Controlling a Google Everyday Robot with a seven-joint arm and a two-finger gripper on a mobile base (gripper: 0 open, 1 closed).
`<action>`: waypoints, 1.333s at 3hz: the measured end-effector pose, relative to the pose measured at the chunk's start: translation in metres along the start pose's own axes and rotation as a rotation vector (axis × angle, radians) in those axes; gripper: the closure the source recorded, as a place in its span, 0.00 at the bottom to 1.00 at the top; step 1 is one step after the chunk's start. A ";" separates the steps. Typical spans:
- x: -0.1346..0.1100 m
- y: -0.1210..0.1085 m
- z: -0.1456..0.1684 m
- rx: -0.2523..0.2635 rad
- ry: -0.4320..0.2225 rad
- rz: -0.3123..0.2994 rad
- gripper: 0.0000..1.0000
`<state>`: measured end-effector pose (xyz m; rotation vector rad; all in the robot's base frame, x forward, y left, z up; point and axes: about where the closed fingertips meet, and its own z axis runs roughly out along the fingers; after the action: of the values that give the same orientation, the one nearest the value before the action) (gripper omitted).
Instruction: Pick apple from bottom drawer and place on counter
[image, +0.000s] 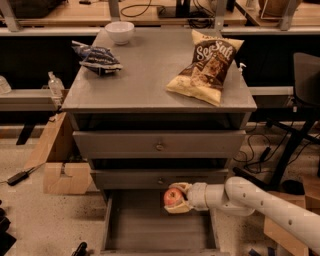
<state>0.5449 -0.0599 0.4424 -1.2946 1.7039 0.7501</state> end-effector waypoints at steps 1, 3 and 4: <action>-0.056 -0.011 -0.057 0.070 -0.030 -0.013 1.00; -0.073 -0.012 -0.055 0.060 -0.025 -0.025 1.00; -0.151 -0.004 -0.061 0.057 -0.060 -0.031 1.00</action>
Offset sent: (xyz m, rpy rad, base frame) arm -0.0005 -0.0190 0.0618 0.0192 -0.0362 -0.0419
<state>0.5484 -0.0444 0.6041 -1.2448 1.6424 0.7099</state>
